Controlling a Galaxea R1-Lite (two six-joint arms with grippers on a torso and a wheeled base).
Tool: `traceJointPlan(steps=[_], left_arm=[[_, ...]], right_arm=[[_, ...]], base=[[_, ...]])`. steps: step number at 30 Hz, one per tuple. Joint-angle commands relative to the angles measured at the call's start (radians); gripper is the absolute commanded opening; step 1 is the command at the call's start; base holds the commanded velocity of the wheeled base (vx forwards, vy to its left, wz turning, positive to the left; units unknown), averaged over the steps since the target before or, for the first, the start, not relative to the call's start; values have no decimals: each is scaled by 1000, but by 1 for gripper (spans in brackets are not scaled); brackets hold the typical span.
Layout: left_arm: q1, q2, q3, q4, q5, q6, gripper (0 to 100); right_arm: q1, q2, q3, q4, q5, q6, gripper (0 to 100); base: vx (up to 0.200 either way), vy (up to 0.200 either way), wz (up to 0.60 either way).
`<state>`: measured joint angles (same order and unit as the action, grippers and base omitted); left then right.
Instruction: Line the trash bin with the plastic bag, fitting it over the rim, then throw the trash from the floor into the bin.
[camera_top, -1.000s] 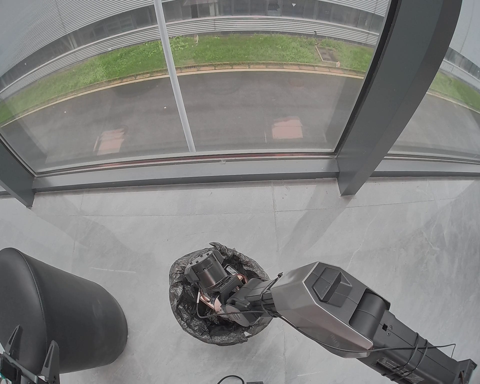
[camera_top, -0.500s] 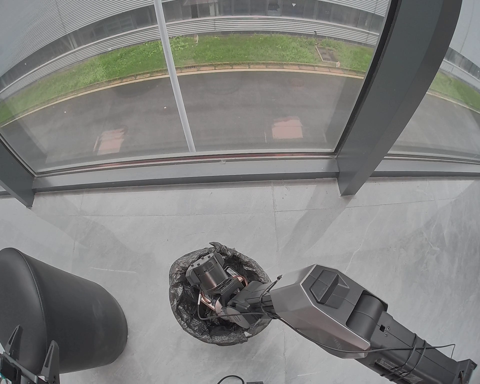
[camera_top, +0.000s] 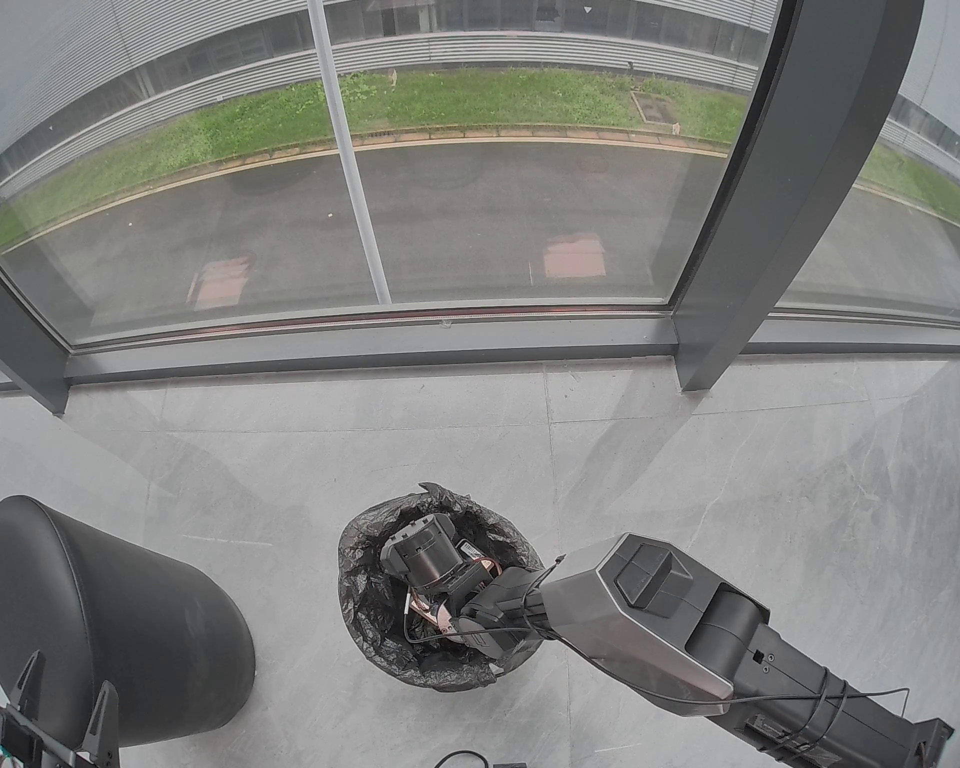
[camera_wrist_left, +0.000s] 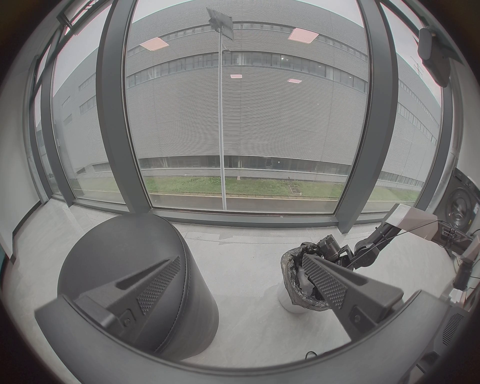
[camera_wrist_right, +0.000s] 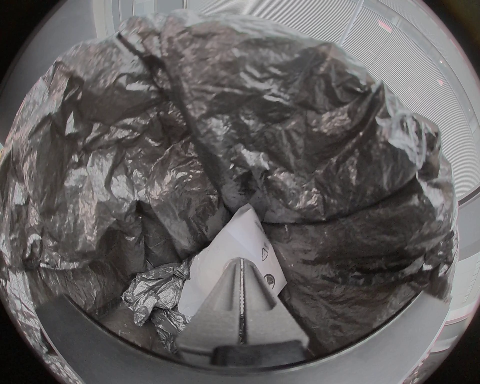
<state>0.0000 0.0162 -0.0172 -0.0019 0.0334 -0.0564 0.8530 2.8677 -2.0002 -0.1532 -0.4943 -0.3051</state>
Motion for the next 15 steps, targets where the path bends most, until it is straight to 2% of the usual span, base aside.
traceJointPlan(steps=[1,15], left_arm=[[0,-13,16,-1,0,0,100],[0,-13,16,0,-1,0,100]], right_arm=[[-5,19,0,-2,-1,0,0],[-28,47,0,-8,3,0,0]], base=[[0,0,0],[0,0,0]])
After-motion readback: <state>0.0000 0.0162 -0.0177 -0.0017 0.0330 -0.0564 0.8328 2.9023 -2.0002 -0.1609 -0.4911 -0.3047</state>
